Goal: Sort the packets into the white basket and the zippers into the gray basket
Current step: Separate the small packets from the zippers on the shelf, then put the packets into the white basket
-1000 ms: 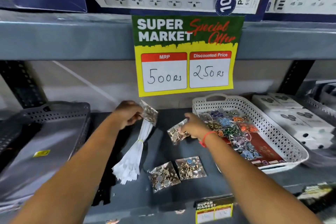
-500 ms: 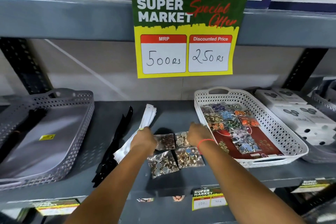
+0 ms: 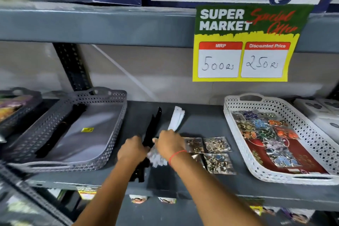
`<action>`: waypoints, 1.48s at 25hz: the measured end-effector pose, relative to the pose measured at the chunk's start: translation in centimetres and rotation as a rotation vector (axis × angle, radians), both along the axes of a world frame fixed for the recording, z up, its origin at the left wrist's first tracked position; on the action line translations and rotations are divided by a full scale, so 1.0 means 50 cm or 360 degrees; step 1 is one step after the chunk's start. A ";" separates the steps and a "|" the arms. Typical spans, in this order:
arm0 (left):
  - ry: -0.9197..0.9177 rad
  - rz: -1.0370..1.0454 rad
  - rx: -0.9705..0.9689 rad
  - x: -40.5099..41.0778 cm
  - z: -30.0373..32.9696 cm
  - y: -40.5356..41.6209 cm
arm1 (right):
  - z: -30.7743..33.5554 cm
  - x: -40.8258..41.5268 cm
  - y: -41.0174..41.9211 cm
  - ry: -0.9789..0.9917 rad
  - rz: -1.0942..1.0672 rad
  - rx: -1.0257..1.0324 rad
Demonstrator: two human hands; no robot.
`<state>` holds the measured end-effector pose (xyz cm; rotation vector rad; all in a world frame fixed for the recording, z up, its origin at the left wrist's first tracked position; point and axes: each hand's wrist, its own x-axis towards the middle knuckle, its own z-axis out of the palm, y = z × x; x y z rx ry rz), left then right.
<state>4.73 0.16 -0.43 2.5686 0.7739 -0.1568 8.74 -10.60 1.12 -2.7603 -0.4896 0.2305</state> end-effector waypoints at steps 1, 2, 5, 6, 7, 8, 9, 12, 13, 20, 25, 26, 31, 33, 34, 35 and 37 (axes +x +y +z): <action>-0.0035 0.0036 -0.0009 -0.006 -0.004 -0.004 | -0.012 -0.005 0.019 0.0000 -0.0002 -0.0038; -0.0059 0.0057 -0.0012 -0.009 -0.007 -0.010 | -0.021 -0.007 0.028 0.0008 -0.0042 -0.0045; -0.0188 0.0041 0.0006 -0.011 0.010 -0.009 | -0.026 -0.002 0.035 0.0063 -0.0241 0.0103; -0.0260 0.0019 0.0050 -0.010 0.020 -0.004 | -0.021 0.001 0.034 0.0068 -0.0273 0.0188; -0.0334 -0.0008 0.0114 -0.007 0.032 0.003 | -0.017 0.003 0.034 0.0075 -0.0288 0.0289; -0.0396 -0.0039 0.0192 -0.002 0.044 0.010 | -0.011 0.004 0.039 0.0088 -0.0276 0.0392; -0.0438 -0.0069 0.0276 0.003 0.055 0.017 | -0.004 0.003 0.048 0.0091 -0.0241 0.0473; -0.0398 -0.0113 0.0439 0.022 0.075 0.031 | -0.003 -0.013 0.089 0.0020 0.0026 0.0459; -0.0314 -0.0114 0.0473 0.026 0.072 0.033 | -0.008 -0.021 0.100 0.0040 0.0100 0.0424; 0.0092 -0.0203 0.0549 0.010 0.035 0.041 | -0.038 -0.026 0.102 0.0205 0.0077 0.0324; -0.0064 -0.0223 0.0594 0.014 0.072 0.022 | -0.005 -0.016 0.022 0.0063 -0.0109 0.0630; -0.0094 -0.0246 0.0522 0.014 0.075 0.012 | 0.003 -0.013 -0.008 0.0016 -0.0205 0.0724; 0.0069 -0.0518 -0.0127 0.009 0.027 -0.083 | 0.008 0.005 -0.208 -0.0030 -0.0773 0.0378; 0.0120 -0.0646 -0.0209 -0.001 0.006 -0.133 | -0.001 -0.009 -0.266 0.0115 -0.0918 0.0190; 0.0123 -0.0657 -0.0228 -0.007 0.001 -0.154 | -0.010 -0.013 -0.282 0.0180 -0.0953 0.0161; 0.0119 -0.0643 -0.0235 -0.010 -0.002 -0.171 | -0.015 -0.018 -0.290 0.0220 -0.0988 0.0193; 0.0117 -0.0597 -0.0233 -0.011 -0.002 -0.189 | -0.026 -0.017 -0.295 0.0274 -0.1027 0.0282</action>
